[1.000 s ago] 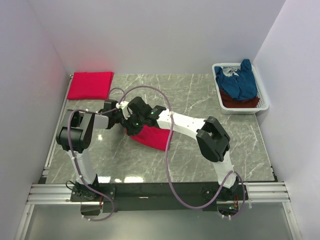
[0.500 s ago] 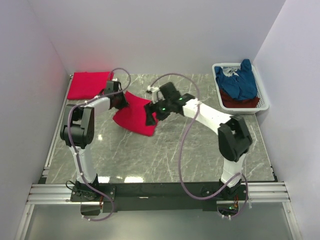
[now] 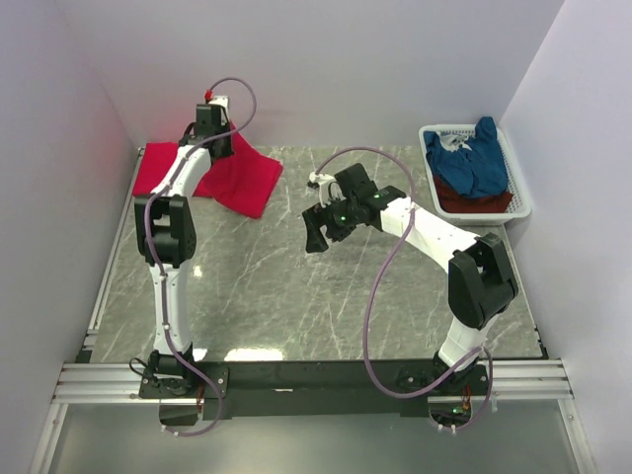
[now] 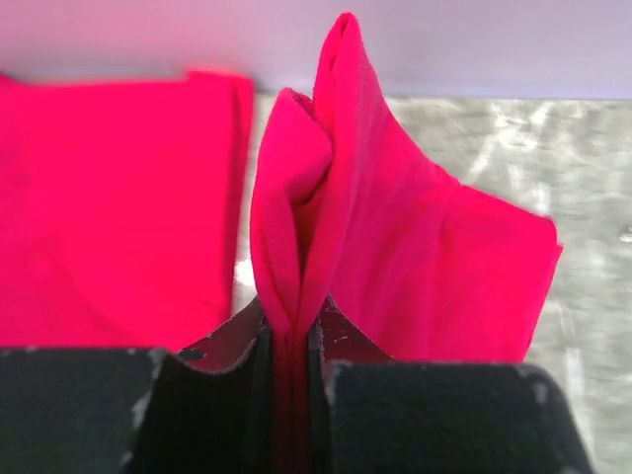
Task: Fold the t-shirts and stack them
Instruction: Neatly place the folded tshirt to the corner
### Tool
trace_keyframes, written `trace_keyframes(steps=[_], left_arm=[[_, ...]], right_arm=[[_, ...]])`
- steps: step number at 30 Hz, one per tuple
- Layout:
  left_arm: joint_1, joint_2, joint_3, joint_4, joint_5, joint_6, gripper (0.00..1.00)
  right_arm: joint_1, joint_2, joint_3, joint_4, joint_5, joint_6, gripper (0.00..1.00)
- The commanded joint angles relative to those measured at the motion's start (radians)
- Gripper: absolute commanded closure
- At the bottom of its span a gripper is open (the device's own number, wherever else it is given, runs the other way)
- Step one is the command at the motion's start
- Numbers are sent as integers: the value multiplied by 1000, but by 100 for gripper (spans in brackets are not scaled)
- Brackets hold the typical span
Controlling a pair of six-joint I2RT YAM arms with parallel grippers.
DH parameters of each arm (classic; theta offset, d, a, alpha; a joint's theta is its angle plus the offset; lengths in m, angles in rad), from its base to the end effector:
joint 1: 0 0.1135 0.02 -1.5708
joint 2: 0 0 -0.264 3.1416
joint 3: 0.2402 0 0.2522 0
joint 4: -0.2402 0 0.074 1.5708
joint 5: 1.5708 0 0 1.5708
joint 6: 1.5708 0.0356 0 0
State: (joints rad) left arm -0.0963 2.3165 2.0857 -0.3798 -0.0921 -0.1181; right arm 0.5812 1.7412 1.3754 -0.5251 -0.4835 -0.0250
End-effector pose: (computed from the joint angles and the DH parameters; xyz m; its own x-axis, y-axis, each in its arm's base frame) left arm 0.5388 -0.0488 0.2471 -0.5692 -0.0629 -0.8198 -0.0466 0.9979 -0.0442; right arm 0.3096 0.2232 0.2600 -0.6315 -0.4413 -0.6376 -0.7464 0.5687 0.3457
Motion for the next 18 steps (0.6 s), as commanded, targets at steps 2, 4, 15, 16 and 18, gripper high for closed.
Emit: trace_keyframes(steps=[2, 4, 15, 16, 18], left_arm=[[12, -19, 100, 12, -61, 173, 100], [17, -26, 106, 30, -69, 204, 100], [50, -123, 100, 68, -35, 252, 100], [53, -129, 106, 64, -34, 244, 100], [58, -143, 114, 47, -18, 222, 100]], right_arm=[[-11, -39, 1, -7, -15, -24, 11], [-12, -34, 1, -9, -17, -21, 11], [-11, -37, -9, 2, -17, -16, 10], [-9, -37, -16, 5, -15, -18, 10], [-11, -40, -24, 7, -17, -18, 10]])
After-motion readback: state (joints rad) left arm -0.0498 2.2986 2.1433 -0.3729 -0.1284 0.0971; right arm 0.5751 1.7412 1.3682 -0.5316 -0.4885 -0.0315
